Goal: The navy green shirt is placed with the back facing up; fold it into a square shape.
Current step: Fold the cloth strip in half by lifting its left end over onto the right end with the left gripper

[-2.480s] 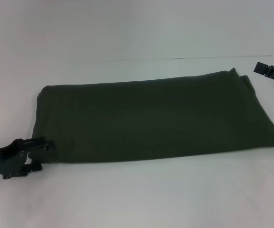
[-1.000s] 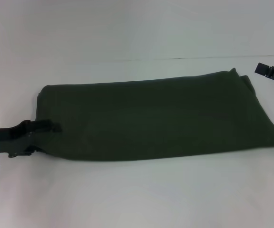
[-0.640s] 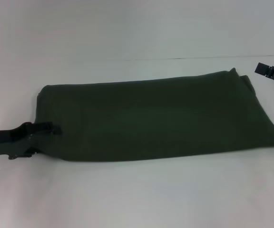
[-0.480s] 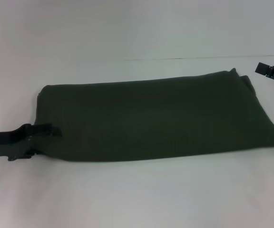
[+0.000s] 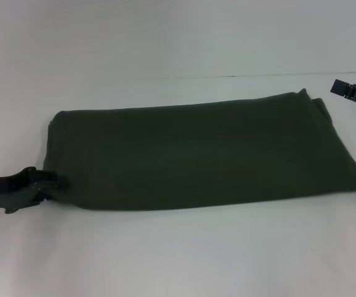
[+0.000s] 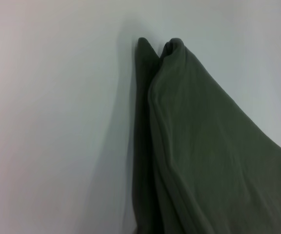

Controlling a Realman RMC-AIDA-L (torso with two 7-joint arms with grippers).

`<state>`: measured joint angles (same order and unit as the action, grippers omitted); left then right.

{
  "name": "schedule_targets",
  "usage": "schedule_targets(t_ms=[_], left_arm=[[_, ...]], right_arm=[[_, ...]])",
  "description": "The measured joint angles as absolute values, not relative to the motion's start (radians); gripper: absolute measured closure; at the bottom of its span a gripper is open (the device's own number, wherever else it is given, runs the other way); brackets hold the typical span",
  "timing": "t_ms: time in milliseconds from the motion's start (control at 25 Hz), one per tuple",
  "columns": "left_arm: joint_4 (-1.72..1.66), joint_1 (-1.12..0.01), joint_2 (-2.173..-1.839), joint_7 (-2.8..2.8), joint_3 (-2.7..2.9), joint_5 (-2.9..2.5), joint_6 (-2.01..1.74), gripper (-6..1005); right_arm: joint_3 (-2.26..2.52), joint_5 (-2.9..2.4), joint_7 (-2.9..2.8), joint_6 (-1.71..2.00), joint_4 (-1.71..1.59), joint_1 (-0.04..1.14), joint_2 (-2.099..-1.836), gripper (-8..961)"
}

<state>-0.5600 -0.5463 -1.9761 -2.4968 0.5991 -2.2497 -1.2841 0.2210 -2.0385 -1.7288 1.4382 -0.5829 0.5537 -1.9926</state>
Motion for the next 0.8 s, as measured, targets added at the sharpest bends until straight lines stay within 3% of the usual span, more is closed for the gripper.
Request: schedule_targets(t_ms=[280,600,800], left_arm=[[-0.560,-0.547,-1.978,-2.495,0.601,-2.252,-1.284,529],[-0.559,-0.504,-1.982,-2.454,0.588,-2.203,-1.310,962],[-0.558,-0.451,-1.989,-2.383,0.568,-2.143,-1.329,962]], right_arm=[[0.221,-2.039,-1.729,1.436,-0.583,0.553,-1.993,28],[0.221,-2.037,-1.727,1.436,-0.583,0.549,-1.996,28],[0.223,-2.027,-1.721,1.439,-0.577,0.548,-2.003,28]])
